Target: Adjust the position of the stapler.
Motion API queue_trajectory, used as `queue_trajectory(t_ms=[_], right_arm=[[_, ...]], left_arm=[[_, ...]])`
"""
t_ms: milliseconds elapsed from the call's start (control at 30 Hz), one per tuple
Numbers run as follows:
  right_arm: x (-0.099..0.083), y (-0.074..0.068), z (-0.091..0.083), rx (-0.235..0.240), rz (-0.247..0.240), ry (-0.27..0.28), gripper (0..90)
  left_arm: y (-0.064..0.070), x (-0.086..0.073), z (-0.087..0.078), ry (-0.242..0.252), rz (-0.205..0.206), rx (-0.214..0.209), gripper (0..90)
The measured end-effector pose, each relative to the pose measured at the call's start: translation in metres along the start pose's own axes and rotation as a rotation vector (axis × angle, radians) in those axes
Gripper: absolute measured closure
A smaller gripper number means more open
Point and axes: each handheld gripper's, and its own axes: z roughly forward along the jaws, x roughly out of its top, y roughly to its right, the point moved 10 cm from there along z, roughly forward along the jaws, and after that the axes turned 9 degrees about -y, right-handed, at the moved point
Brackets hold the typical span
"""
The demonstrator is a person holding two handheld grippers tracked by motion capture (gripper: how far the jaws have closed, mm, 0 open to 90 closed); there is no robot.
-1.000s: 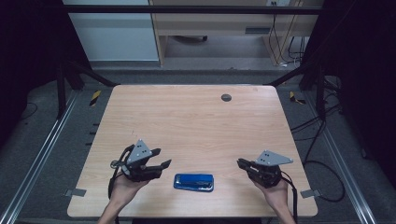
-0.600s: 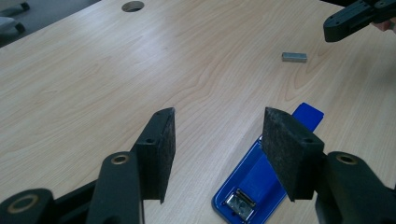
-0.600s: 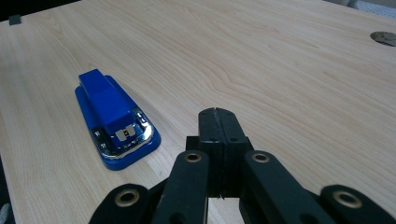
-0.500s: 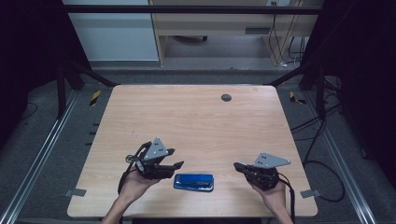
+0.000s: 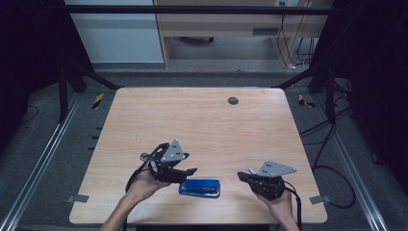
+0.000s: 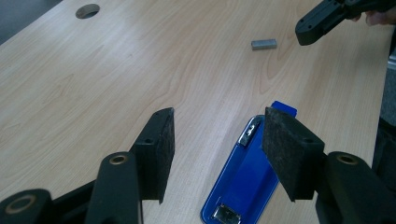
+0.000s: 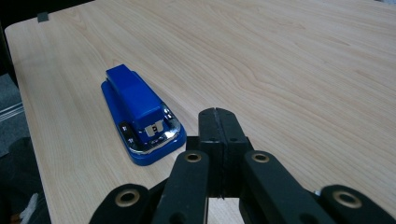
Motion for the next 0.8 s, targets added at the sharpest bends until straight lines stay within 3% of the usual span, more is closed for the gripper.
queue_trajectory(t_ms=[167,233,333,467,533,800], right_arm=[[-0.002,-0.005,0.002,0.008,-0.008,-0.011,90.0],[-0.002,-0.006,0.002,0.011,-0.011,-0.01,90.0],[0.0,-0.011,0.002,0.024,-0.012,-0.001,90.0],[0.0,-0.02,0.005,0.05,-0.019,-0.005,90.0],[-0.001,-0.024,0.007,0.06,-0.024,-0.011,90.0],[-0.003,-0.036,0.013,0.1,-0.029,-0.018,90.0]], left_arm=[[0.003,0.001,0.004,-0.031,0.042,-0.019,43.5],[0.006,0.002,0.006,-0.039,0.06,-0.052,43.5],[0.009,0.0,0.009,-0.077,0.107,-0.065,42.7],[0.014,0.002,0.014,-0.099,0.142,-0.09,42.6],[0.019,0.002,0.019,-0.121,0.174,-0.097,42.0],[0.028,0.003,0.033,-0.169,0.231,-0.118,41.1]])
